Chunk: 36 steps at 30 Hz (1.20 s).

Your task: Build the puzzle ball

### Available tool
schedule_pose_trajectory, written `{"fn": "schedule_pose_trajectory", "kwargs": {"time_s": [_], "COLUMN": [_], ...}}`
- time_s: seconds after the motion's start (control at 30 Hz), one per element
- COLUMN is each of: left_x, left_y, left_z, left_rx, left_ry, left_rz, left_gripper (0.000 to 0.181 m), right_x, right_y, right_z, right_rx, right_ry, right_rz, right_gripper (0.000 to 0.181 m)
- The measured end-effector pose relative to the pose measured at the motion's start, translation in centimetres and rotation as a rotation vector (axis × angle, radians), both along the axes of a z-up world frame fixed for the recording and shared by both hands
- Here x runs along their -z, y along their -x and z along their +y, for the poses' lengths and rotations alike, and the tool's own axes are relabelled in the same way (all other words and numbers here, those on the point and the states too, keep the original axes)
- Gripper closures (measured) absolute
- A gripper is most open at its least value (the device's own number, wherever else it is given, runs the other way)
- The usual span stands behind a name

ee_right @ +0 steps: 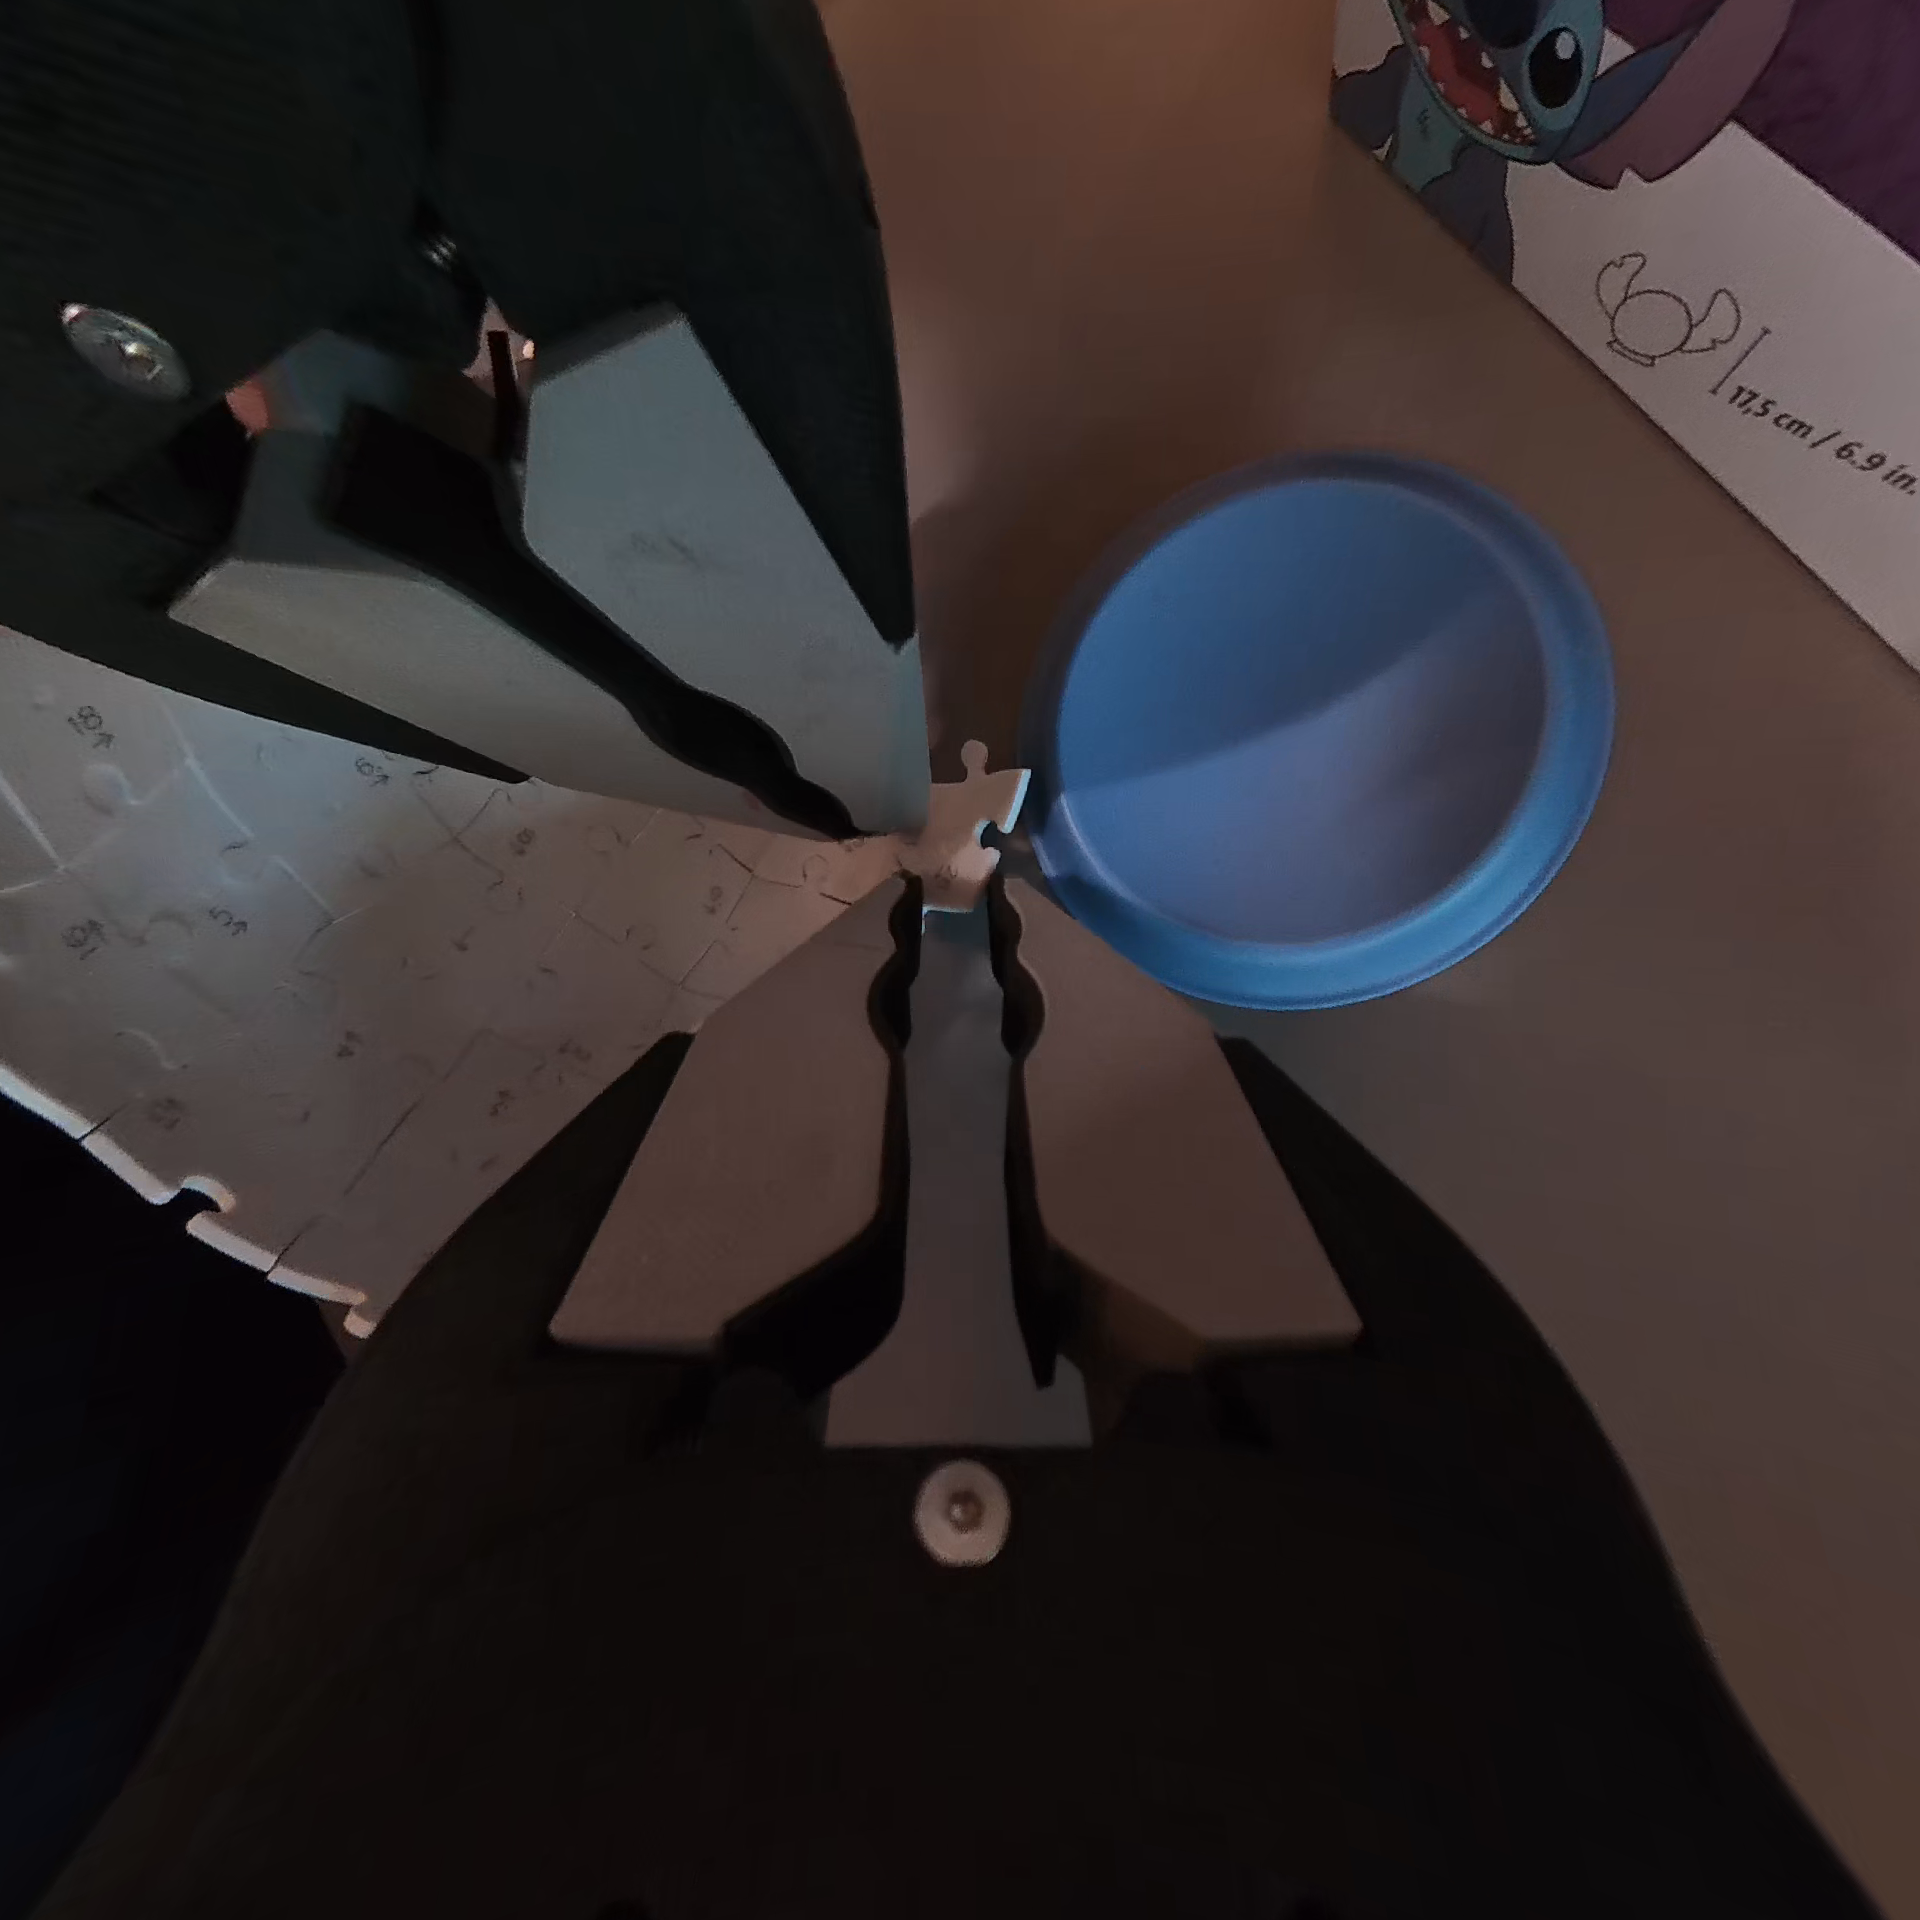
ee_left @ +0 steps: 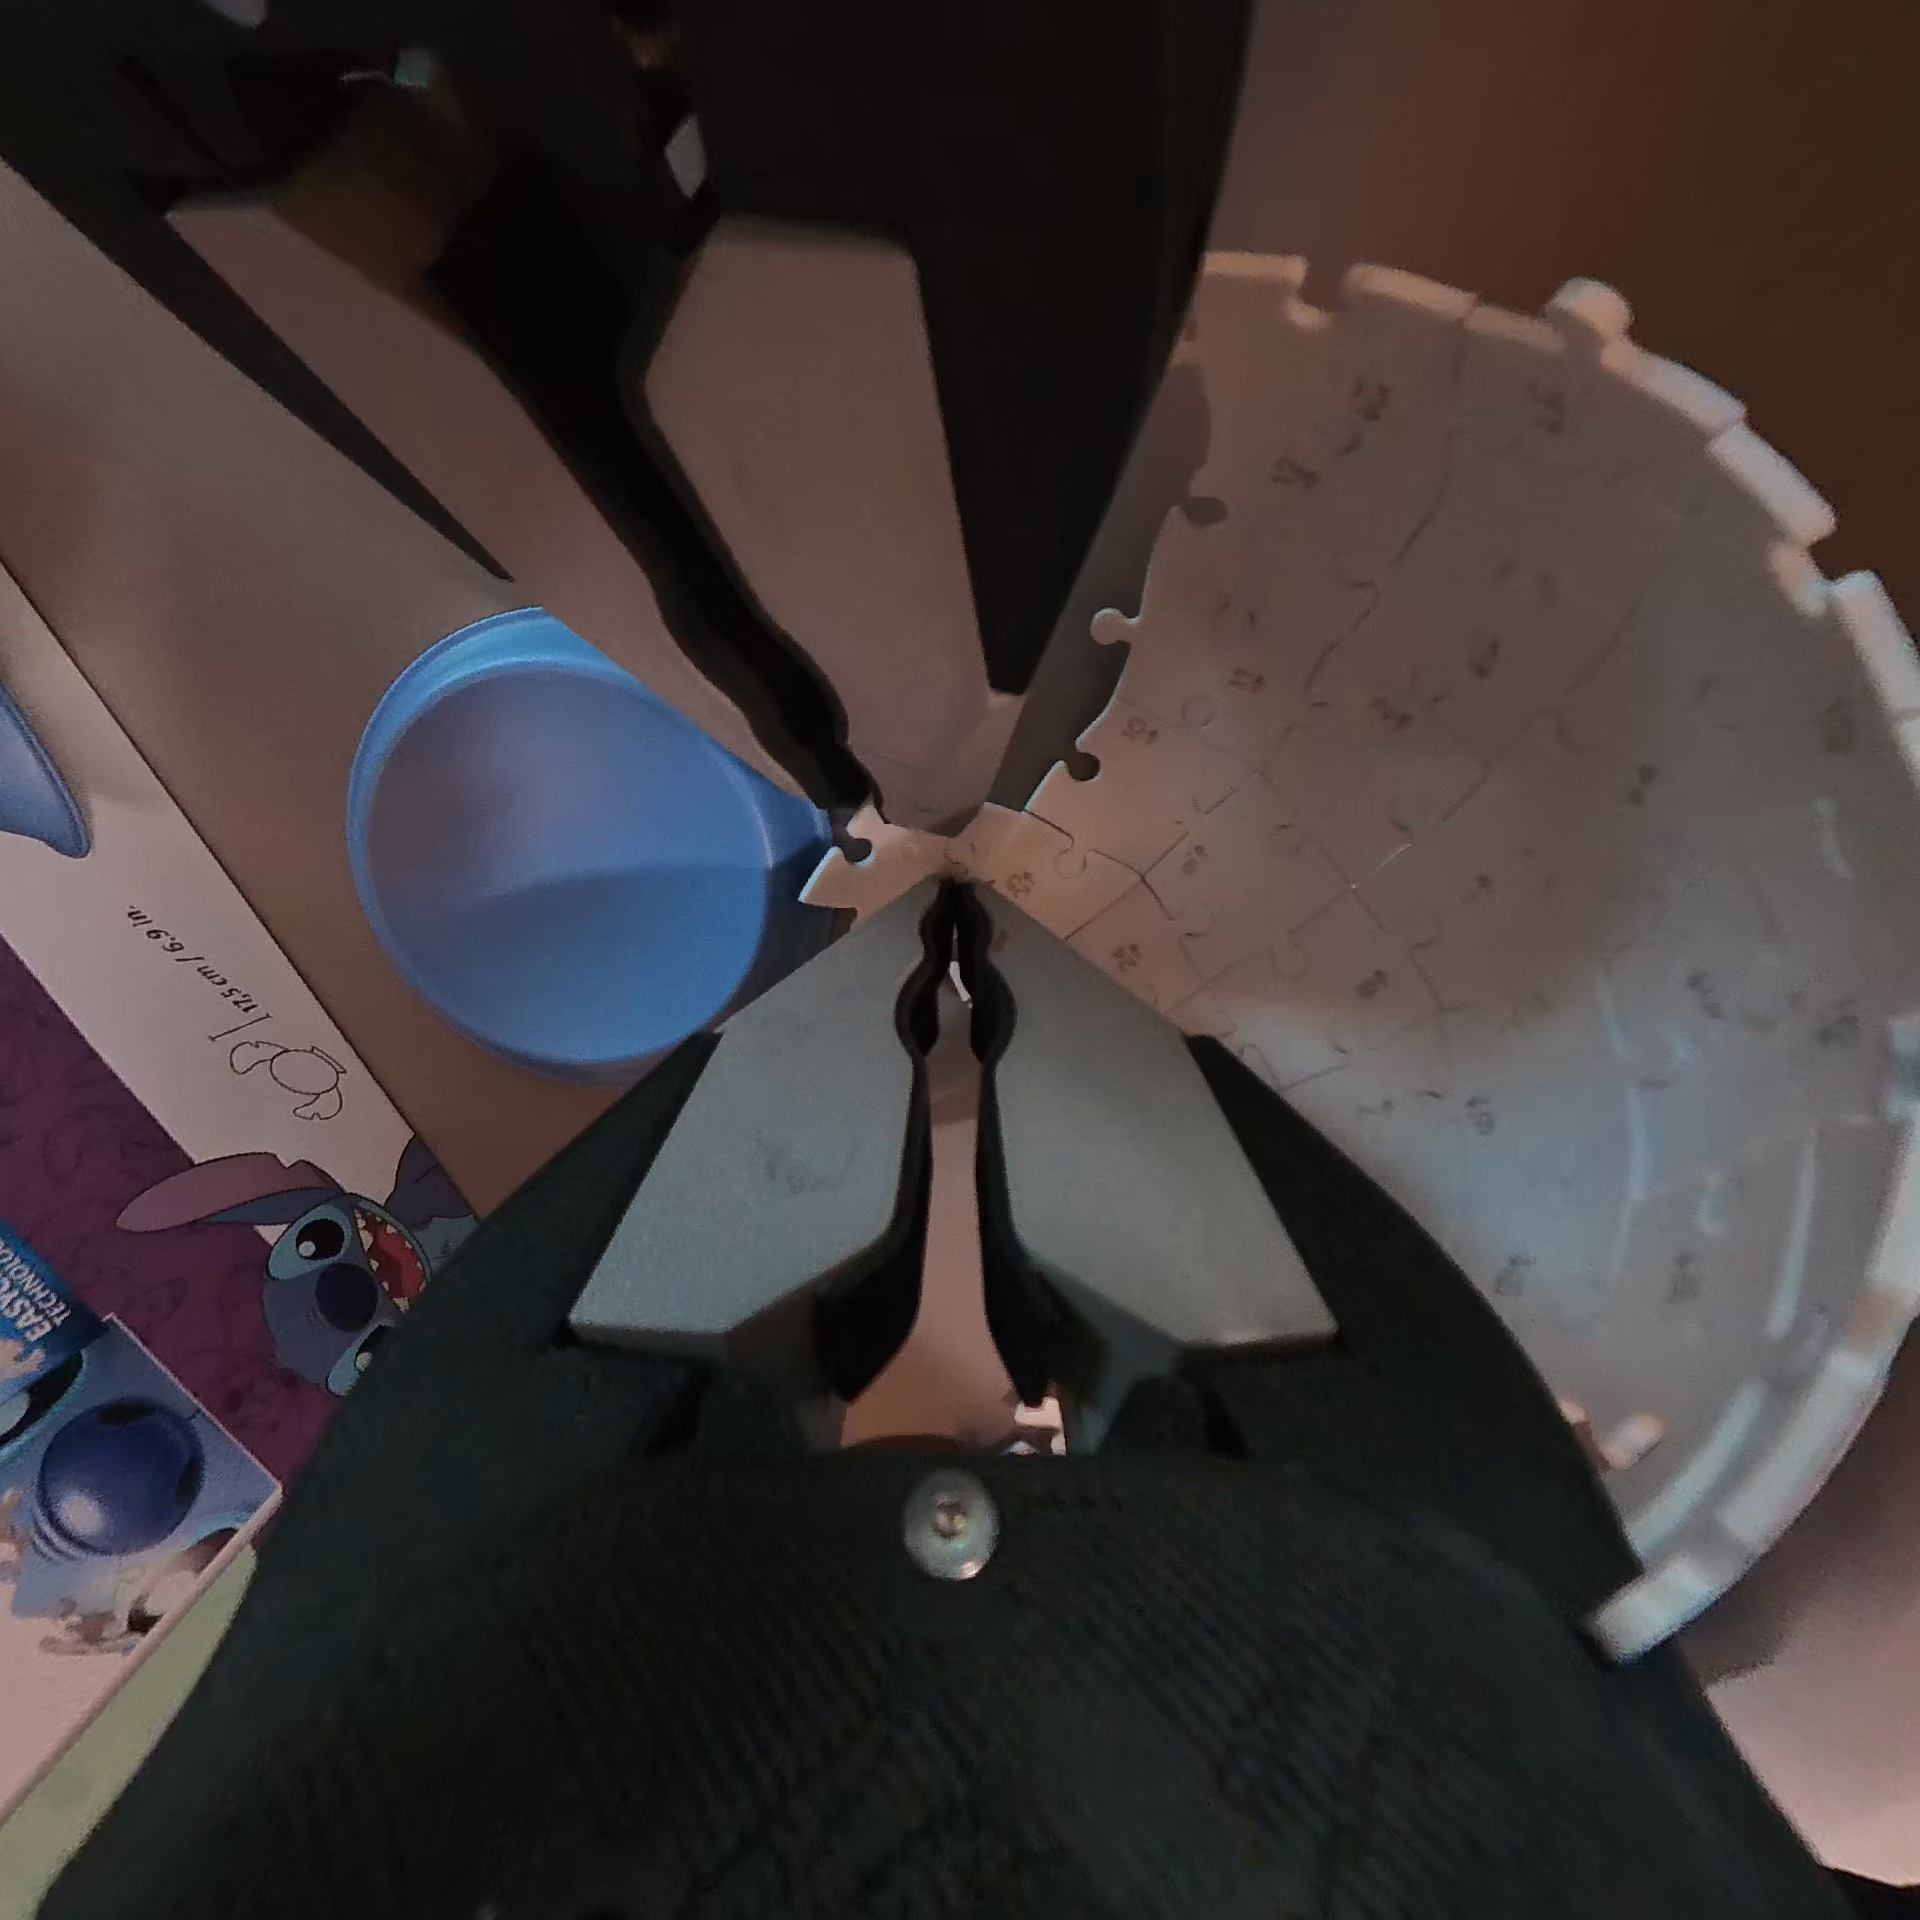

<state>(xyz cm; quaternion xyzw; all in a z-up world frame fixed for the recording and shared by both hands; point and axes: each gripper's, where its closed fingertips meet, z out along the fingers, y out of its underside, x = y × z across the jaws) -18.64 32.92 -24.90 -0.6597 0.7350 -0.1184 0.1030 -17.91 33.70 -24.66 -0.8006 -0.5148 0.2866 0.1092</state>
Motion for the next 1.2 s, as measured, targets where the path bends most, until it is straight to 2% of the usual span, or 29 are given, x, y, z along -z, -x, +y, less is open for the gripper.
{"fn": "schedule_pose_trajectory", "kwargs": {"time_s": [0.27,1.2], "left_x": [0.02,0.06], "left_y": [0.03,0.13], "left_z": [-0.12,-0.38], "left_rx": [0.015,0.034], "left_ry": [-0.005,-0.041], "left_rz": [0.001,-0.053], "left_gripper": [0.181,0.181], "right_x": [0.08,0.11], "right_y": [-0.04,0.0], "right_z": [-0.11,-0.2], "right_rx": [-0.053,-0.04], "right_ry": [-0.089,-0.134], "right_rz": [-0.085,-0.093], "right_gripper": [0.169,0.17]}}
